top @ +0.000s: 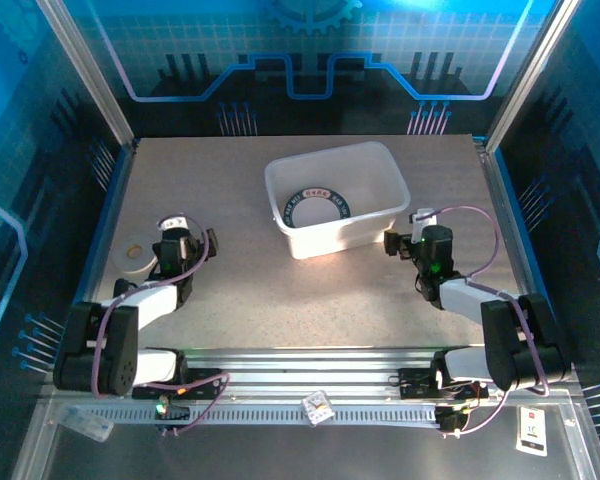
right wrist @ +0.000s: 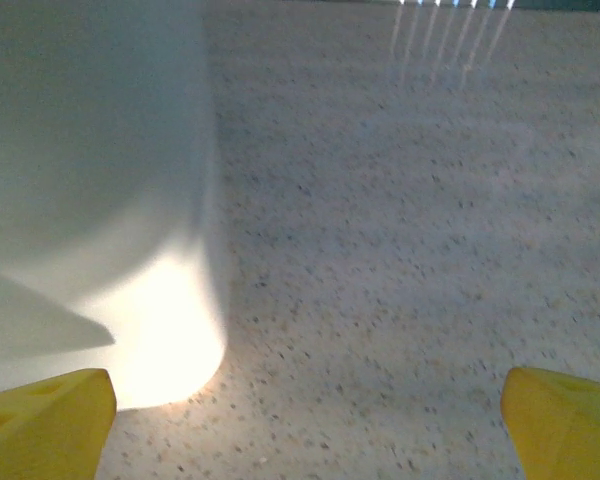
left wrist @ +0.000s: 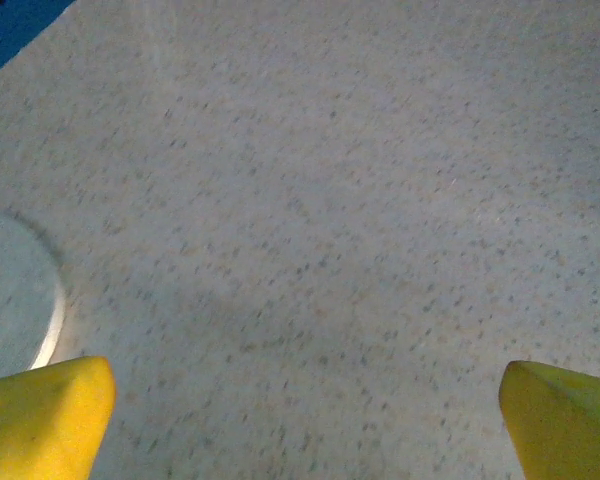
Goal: Place the plates into the plastic bin on the countertop
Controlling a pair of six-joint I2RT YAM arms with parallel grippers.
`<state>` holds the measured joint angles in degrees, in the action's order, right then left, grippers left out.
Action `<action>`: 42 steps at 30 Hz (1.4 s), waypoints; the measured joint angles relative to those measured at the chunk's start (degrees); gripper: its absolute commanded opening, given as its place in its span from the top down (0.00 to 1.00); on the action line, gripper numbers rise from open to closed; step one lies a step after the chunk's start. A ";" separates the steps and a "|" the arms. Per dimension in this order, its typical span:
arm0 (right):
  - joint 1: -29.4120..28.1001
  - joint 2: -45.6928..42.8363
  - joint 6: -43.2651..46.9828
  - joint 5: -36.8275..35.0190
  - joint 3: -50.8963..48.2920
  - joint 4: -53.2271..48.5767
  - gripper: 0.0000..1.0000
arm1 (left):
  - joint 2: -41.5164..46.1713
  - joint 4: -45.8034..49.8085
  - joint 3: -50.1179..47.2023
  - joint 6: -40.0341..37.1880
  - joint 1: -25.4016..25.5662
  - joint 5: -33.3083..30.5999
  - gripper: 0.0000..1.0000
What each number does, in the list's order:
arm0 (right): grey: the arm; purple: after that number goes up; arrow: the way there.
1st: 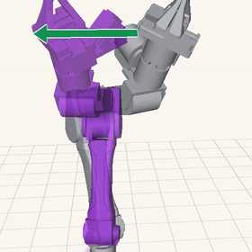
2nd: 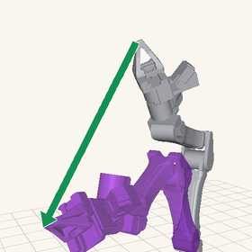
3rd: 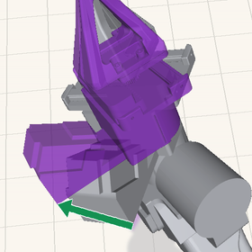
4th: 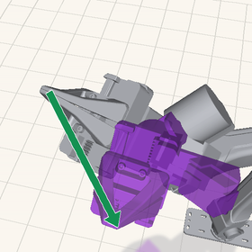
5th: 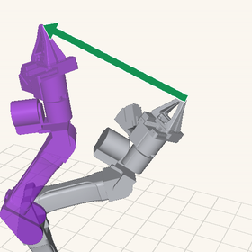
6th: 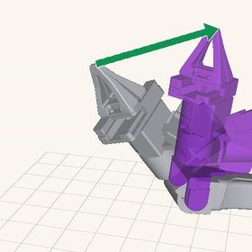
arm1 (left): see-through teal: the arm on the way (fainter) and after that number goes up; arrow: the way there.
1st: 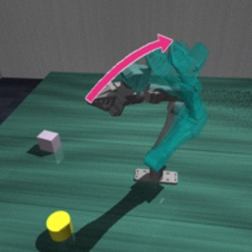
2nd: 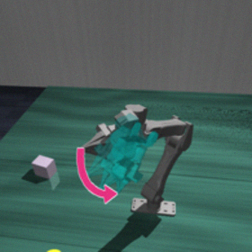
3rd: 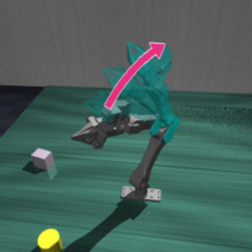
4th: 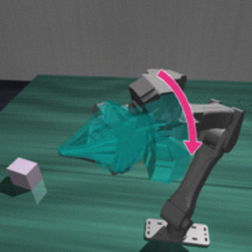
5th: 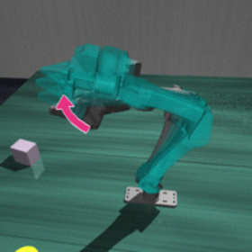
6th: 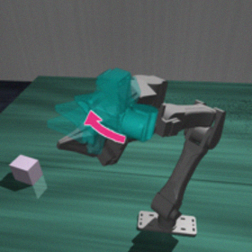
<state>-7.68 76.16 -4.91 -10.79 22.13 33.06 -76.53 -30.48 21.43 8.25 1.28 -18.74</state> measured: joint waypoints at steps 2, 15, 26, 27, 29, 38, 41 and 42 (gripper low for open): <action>0.26 -0.66 0.33 0.83 -0.98 2.40 0.00 | -3.04 -5.46 0.02 -1.75 0.00 1.64 0.01; 3.50 11.98 3.30 1.03 -6.69 25.07 0.00 | -2.75 -16.98 -2.89 -6.36 0.00 6.64 0.01; 3.45 12.04 4.76 2.21 -0.81 19.50 0.00 | -12.09 -22.32 -2.10 -6.91 -0.96 11.76 0.01; 3.37 12.07 4.76 2.03 -0.81 19.54 0.00 | -12.48 -22.51 -2.14 -6.91 -0.96 11.78 0.00; 3.21 12.04 4.74 1.57 -0.81 19.54 0.00 | -12.39 -22.73 -2.10 -6.88 -0.96 11.74 0.00; 3.19 12.07 4.74 0.74 -0.81 19.19 0.00 | -12.39 -22.95 -1.86 -6.88 -0.96 11.74 0.01; 3.19 12.07 4.76 0.90 -0.79 18.84 0.00 | -12.39 -22.95 -1.62 -6.88 -0.96 11.74 0.01; 3.19 12.07 4.76 1.01 -0.79 18.75 0.00 | -12.39 -22.95 -1.55 -6.88 -0.96 11.72 0.01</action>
<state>-4.49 88.23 -0.14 -9.78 21.34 51.81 -88.92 -53.43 19.88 1.37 0.32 -7.03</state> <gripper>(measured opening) 0.996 0.995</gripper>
